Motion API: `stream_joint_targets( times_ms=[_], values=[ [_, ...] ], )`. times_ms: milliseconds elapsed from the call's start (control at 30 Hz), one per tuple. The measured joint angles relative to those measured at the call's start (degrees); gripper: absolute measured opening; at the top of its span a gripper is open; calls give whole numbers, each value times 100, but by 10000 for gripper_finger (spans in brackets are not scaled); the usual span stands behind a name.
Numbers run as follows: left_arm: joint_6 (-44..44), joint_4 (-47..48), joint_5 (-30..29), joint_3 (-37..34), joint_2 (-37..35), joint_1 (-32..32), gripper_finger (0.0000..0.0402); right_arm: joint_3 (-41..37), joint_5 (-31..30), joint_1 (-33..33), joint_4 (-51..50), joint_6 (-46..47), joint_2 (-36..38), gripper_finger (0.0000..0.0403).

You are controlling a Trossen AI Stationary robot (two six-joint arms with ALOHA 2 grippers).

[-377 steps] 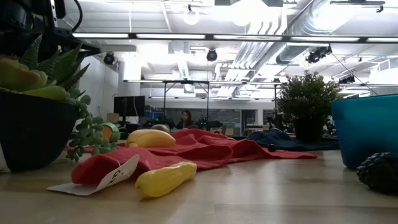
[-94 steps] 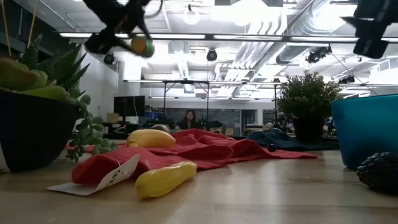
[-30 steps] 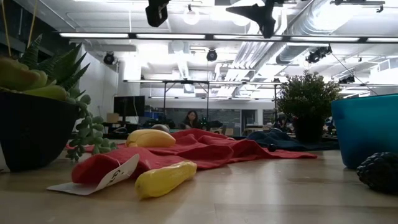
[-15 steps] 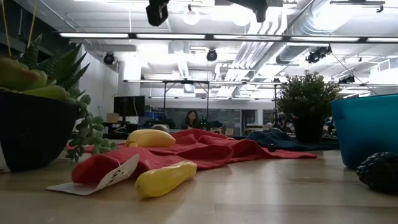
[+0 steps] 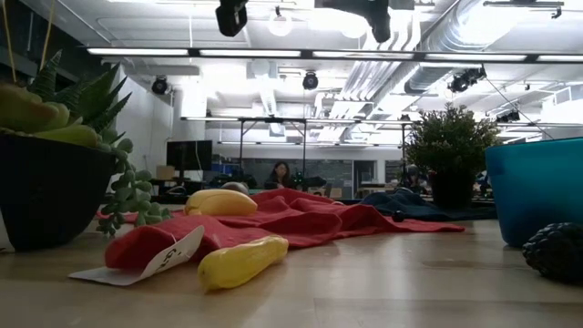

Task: Pick and placing Produce into tupperware
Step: Put the green corn into the blue bin

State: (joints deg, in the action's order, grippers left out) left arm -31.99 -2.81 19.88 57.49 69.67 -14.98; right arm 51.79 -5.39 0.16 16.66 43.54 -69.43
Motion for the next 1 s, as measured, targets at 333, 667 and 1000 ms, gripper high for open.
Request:
stream_joint_targets(
  times_ms=[333, 667, 1000],
  values=[
    [9, -35, -339, -2, 6, 0, 209, 2, 113, -28, 562, -98, 2, 293],
    [-416, -428, -246, -1, 307, 82, 209, 2, 105, -54, 527, -200, -39, 293],
    [-584, -1011, -137, 2, 479, 76, 209, 2, 107, -54, 501, -202, -39, 293]
  ],
)
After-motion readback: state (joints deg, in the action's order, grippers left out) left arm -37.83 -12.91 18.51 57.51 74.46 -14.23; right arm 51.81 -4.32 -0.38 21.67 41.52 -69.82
